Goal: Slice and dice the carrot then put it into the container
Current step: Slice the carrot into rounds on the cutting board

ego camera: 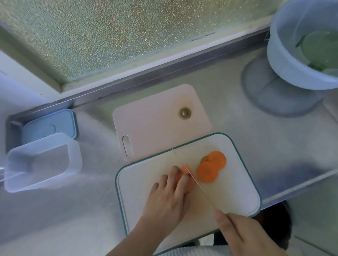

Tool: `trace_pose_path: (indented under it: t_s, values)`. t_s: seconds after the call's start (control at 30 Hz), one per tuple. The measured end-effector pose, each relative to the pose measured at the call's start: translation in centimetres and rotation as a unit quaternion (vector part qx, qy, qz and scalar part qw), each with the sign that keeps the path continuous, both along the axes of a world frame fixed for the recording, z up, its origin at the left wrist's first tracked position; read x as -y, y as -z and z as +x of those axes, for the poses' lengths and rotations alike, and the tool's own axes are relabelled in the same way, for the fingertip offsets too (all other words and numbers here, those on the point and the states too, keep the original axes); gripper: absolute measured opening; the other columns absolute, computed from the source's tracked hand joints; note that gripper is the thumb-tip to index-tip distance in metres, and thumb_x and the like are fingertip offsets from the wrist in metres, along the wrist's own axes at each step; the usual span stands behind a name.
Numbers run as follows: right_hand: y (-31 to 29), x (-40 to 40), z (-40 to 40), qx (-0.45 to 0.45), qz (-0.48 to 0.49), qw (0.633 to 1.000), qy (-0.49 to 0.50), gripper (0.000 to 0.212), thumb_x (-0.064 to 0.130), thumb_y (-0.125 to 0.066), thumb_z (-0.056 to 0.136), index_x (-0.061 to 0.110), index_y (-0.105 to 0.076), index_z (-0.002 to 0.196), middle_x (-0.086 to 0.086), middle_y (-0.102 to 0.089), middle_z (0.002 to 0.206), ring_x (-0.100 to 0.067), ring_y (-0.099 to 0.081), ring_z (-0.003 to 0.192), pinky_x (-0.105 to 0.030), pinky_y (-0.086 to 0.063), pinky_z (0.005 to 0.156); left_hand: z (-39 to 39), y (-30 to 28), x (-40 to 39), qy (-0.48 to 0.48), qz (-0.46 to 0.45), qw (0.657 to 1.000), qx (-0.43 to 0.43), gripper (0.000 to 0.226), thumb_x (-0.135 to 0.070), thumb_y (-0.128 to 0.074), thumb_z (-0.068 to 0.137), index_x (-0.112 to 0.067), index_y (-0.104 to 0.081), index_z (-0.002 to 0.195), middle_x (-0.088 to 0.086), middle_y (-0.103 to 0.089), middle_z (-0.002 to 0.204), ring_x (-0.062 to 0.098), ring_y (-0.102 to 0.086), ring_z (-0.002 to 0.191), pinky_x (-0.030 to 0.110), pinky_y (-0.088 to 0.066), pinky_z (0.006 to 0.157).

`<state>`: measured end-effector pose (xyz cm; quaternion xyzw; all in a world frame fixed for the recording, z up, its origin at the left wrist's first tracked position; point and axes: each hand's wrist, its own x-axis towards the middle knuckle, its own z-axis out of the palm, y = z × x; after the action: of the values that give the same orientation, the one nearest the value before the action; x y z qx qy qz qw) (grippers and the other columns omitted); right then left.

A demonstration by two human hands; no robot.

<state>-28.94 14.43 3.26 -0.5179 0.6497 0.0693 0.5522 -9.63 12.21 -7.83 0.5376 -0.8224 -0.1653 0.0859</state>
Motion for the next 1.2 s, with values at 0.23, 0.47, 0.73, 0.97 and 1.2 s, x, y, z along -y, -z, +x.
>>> trace_pose_path:
  t_s: [0.23,0.47,0.73,0.97,1.2]
  values:
    - [0.4,-0.2,0.7,0.015,-0.023,0.998,0.048,0.079,0.084,-0.004,0.058,0.019,-0.047,0.070,-0.003,-0.047,0.057,-0.010,-0.047,0.050,-0.020,-0.043,0.056,-0.1,0.6,0.0,0.014,-0.030,0.999,0.014,0.050,-0.033,-0.048,0.094,-0.011,-0.041,0.139,0.014,-0.047,0.135,0.032,-0.061,0.086,0.040,-0.054,0.060]
    - [3.2,3.3,3.3,0.062,-0.137,0.986,0.077,0.060,0.065,-0.020,0.082,0.017,-0.051,0.062,0.002,-0.052,0.054,-0.005,-0.050,0.053,-0.020,-0.039,0.059,0.0,1.1,0.1,0.011,-0.038,0.999,0.018,0.050,-0.029,-0.048,0.093,-0.009,-0.043,0.139,0.014,-0.044,0.135,0.030,-0.062,0.082,0.038,-0.054,0.057]
    - [3.5,-2.3,0.5,-0.015,-0.124,0.985,0.120,0.023,0.060,-0.026,0.100,0.062,-0.048,0.095,0.027,-0.039,0.047,0.014,-0.041,0.043,0.003,-0.031,0.046,0.0,0.8,0.2,0.030,-0.032,0.999,0.022,0.049,-0.028,-0.045,0.089,-0.011,-0.043,0.134,0.014,-0.044,0.134,0.031,-0.061,0.077,0.037,-0.053,0.056]
    - [5.5,2.2,2.0,0.065,-0.110,0.989,0.076,0.069,0.072,-0.020,0.081,0.016,-0.058,0.065,0.001,-0.059,0.059,-0.007,-0.056,0.061,-0.028,-0.047,0.067,-0.1,0.8,0.3,0.035,-0.037,0.999,0.012,0.046,-0.028,-0.046,0.090,-0.009,-0.045,0.132,0.014,-0.045,0.132,0.031,-0.060,0.075,0.037,-0.052,0.056]
    - [6.3,4.2,3.9,0.081,-0.168,0.978,0.097,0.073,0.063,-0.022,0.085,0.007,-0.068,0.089,-0.008,-0.070,0.078,-0.016,-0.065,0.075,-0.037,-0.051,0.074,0.1,0.3,0.5,0.013,0.001,1.000,-0.022,0.042,-0.033,-0.050,0.092,-0.013,-0.047,0.128,0.013,-0.050,0.132,0.031,-0.059,0.080,0.038,-0.053,0.058]
